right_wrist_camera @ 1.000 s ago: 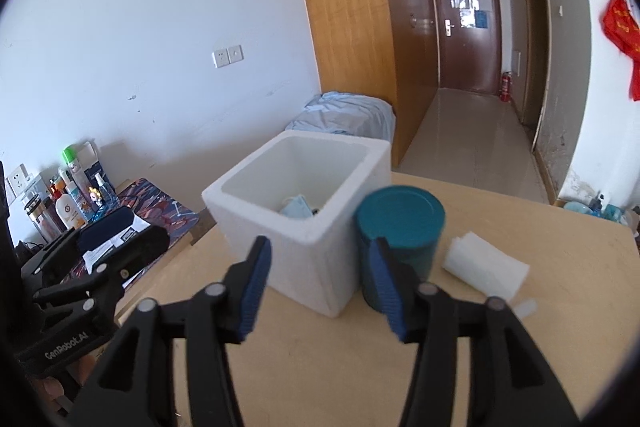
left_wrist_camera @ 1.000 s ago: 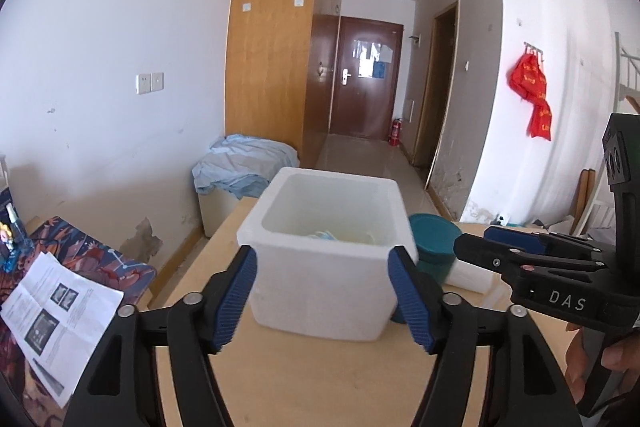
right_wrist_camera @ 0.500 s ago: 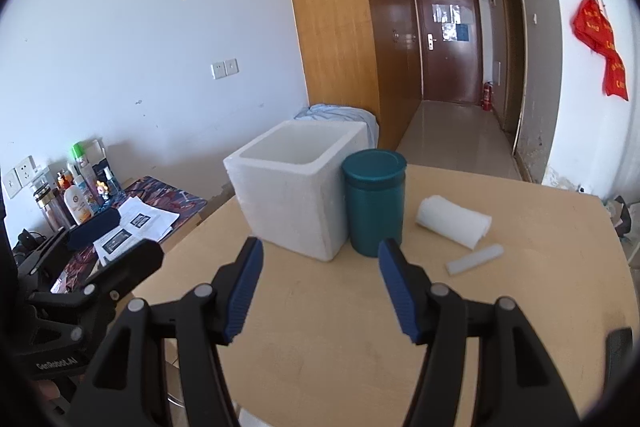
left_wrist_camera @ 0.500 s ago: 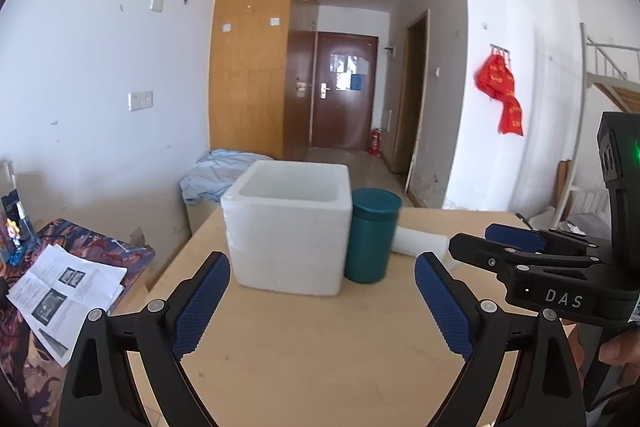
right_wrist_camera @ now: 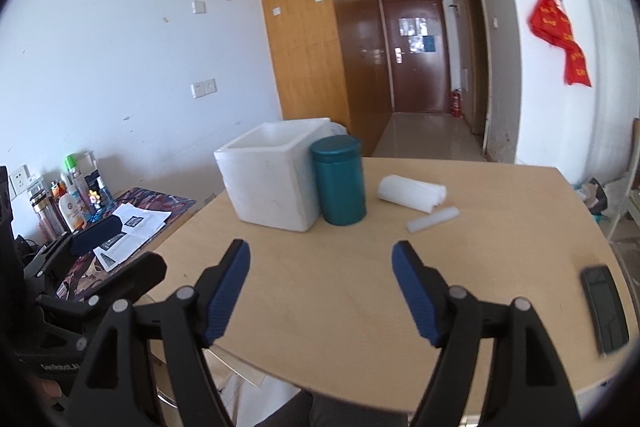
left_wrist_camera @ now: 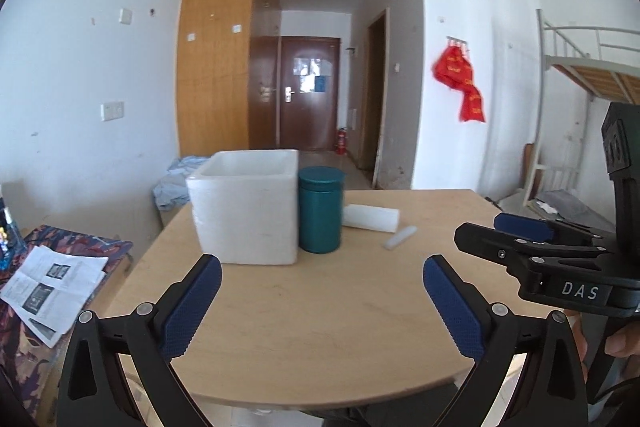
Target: Organize soft objects
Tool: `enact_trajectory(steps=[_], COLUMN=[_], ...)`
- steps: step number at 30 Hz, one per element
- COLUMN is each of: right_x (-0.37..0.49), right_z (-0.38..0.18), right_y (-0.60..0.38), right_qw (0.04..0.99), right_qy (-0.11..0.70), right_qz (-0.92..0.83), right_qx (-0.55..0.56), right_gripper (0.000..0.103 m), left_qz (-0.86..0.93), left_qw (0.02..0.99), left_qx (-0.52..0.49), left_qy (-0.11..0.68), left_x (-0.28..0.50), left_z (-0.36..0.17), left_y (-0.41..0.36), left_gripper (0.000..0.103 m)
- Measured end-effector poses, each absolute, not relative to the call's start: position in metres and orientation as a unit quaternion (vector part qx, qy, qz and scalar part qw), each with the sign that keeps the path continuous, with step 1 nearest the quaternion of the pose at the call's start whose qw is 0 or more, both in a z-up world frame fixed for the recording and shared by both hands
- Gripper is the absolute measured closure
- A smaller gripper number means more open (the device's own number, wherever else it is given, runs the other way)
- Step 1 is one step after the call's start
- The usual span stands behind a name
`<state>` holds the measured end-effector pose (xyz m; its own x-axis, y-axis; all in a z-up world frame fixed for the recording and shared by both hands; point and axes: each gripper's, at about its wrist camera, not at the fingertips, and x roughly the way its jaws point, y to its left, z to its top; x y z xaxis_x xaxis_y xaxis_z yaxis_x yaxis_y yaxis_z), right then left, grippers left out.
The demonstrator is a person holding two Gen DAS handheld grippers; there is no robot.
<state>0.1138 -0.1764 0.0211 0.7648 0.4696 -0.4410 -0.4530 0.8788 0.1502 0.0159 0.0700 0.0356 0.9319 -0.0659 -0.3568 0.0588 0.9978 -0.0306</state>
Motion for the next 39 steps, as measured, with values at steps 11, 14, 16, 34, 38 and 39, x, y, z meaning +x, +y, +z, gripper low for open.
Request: enact_trajectory(steps=[11,14,16,34,38,39], right_x=[0.081,0.077,0.075,0.101,0.120,0.126], right_z=[0.001,-0.003,-0.005,-0.015,-0.017,-0.017], right_y=[-0.218,-0.230,-0.235,-0.261,-0.265,-0.267], right_qw=[0.955,0.956,0.957,0.960,0.958,0.957], right_qy=[0.232,0.235,0.234,0.241,0.248,0.250], right_qz=[0.182,0.174,0.168,0.140,0.139,0.140], right_qx=[0.019,0.028,0.032,0.037,0.037,0.038], right_gripper=[0.023,0.020,0.017,0.014,0.014,0.014], left_qz=[-0.102,-0.118,-0.126,-0.167,-0.169,-0.169], left_qw=[0.976,0.973,0.972,0.969,0.967,0.967], left_qx=[-0.006,-0.011,-0.015,0.025,0.024,0.020], left_qy=[0.192,0.196,0.198,0.180,0.187,0.189], left_x=[0.002,0.001,0.001,0.034,0.058,0.064], left_z=[0.015,0.008,0.004,-0.001,-0.002,-0.002], left_y=[0.029,0.021,0.015,-0.030,-0.033,-0.033], left_gripper=[0.002,0.002,0.002,0.002,0.002,0.002])
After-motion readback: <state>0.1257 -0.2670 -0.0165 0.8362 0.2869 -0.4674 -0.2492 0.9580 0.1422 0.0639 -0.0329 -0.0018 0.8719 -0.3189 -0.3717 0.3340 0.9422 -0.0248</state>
